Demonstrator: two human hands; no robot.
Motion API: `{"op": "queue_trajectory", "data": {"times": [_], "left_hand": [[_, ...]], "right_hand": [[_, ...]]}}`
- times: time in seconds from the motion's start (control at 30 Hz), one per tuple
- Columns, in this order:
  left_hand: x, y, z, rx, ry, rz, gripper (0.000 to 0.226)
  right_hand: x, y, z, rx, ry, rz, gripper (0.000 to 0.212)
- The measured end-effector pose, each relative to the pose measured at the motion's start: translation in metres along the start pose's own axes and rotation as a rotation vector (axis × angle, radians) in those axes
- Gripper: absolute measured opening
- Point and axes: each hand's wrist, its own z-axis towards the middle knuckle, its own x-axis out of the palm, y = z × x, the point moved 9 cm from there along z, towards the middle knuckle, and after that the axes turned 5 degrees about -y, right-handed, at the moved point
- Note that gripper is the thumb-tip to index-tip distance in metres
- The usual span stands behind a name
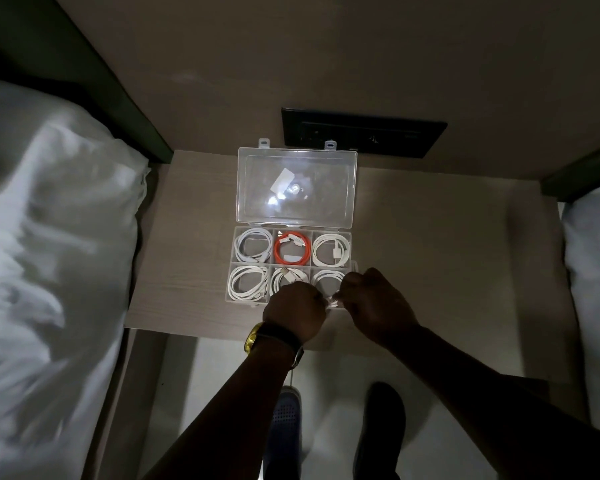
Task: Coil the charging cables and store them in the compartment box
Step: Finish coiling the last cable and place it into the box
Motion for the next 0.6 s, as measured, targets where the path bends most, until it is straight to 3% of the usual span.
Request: {"op": "queue_trajectory", "data": {"times": [0.13,0.27,0.37,0.47,0.6], "left_hand": [[0.001,-0.005,-0.004,0.037,-0.009,-0.032,0.03],[-0.017,0.005,-0.014,0.013,-0.058,-0.375,0.023],[-0.042,0.039,-0.01,-0.16,-0.175,-0.689,0.032],[-0.086,0.076,0.01,-0.279,-0.391,-0.829,0.039],[-0.142,0.101,0.061,-0.249,-0.609,-0.571,0.022]], "right_hand": [[-0.003,0.004,0.001,-0.052,-0.03,-0.061,0.029],[-0.016,0.002,-0.001,-0.067,-0.156,0.05,0.014],[-0.034,-0.018,0.011,0.163,-0.305,0.287,0.01],[-0.042,-0.046,0.033,0.493,-0.399,0.634,0.013],[-0.038,-0.055,0.073,0.738,-0.402,1.235,0.038]]}}
